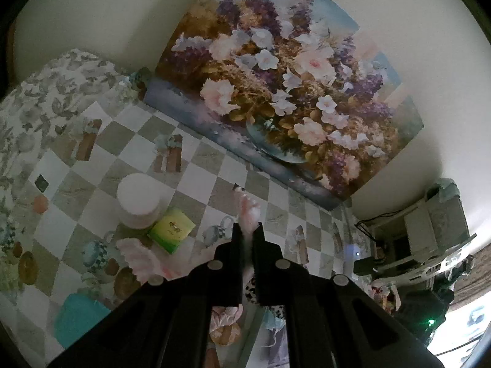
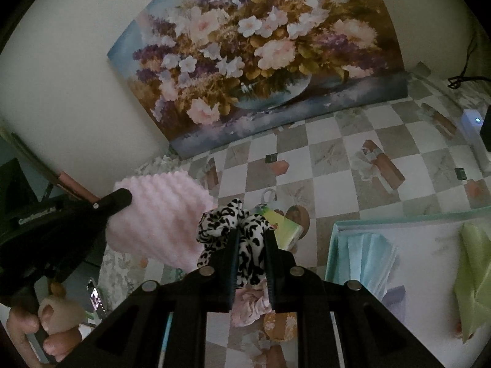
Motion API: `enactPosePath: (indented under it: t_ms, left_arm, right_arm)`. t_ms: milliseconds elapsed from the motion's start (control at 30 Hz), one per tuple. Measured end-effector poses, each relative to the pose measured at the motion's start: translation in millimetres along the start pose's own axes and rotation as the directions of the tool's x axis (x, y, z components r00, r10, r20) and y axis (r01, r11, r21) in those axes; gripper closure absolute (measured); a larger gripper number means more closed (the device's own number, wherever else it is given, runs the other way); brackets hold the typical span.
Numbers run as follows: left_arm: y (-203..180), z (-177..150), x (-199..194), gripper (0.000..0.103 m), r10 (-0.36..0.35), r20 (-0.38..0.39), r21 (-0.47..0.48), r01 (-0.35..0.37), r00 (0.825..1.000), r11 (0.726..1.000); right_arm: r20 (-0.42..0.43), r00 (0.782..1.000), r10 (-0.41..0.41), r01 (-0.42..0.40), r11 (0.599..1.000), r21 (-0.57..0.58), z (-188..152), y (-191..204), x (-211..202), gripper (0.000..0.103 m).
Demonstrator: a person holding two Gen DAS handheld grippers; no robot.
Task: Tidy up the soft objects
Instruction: 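Lift the pink towel and leopard scrunchie and carry both toward the white tray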
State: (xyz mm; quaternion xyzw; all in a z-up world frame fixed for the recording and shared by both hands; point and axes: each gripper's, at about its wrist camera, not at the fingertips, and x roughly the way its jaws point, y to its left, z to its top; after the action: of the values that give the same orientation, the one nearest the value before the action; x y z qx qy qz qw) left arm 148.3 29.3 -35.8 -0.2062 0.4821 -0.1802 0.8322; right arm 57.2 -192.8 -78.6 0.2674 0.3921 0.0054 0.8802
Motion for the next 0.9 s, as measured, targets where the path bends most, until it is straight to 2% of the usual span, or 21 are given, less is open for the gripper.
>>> enactPosePath:
  t_ms: [533,733,900]
  left_arm:
    - [-9.6,-3.8,-44.3,0.098,-0.059,0.087,-0.006,0.06,0.994,0.998]
    - [-19.1,-3.3,-63.5,0.098,-0.099,0.127,0.012,0.098,0.987,0.995]
    - [-30.9,-6.2,-70.4,0.098,-0.146,0.129,0.031,0.143,0.981,0.989]
  right_arm:
    - [0.053,0.998,-0.021,0.019,0.999,0.045,2.9,-13.3,-29.9,0.086]
    - [0.079,0.996,-0.037,0.032,0.997,0.063,6.6,-20.7,-42.5,0.086]
    - [0.098,0.993,-0.065,0.056,0.994,0.098,9.9,-33.6,-55.8,0.086]
